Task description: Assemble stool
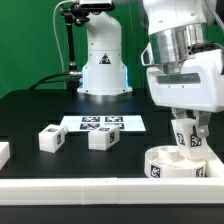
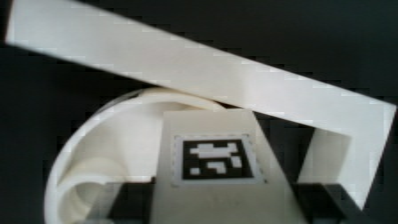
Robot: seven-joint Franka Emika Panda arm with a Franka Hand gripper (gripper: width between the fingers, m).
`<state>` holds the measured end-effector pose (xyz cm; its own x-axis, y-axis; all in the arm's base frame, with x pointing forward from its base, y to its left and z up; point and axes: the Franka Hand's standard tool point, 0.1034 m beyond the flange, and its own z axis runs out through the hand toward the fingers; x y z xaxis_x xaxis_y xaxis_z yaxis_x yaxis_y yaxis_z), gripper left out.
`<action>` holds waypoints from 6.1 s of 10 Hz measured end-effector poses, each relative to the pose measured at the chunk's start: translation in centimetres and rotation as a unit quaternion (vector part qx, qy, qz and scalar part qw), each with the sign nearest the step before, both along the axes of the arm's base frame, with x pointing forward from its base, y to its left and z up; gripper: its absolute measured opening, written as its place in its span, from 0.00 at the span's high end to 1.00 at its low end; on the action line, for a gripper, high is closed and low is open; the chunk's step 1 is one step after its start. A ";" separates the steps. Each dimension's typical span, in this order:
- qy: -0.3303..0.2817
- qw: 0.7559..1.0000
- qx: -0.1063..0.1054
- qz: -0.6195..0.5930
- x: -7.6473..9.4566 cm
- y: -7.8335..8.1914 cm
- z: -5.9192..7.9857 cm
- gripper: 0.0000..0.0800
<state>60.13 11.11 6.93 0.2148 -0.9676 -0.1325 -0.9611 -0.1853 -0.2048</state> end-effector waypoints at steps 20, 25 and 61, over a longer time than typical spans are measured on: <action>-0.061 0.963 -0.039 0.260 0.4 -0.6 3.2 0.19; -0.091 0.858 -0.104 0.494 0.9 0.1 3.6 0.19; -0.085 0.533 -0.165 0.825 -0.2 -0.5 -0.1 0.58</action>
Offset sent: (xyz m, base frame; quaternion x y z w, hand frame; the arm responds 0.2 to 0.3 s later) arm -0.0006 -0.0012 -0.0030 -0.0144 0.0024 0.1227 0.9923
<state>59.90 10.63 6.80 0.7919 0.5936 0.1436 0.5943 -0.8031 0.0426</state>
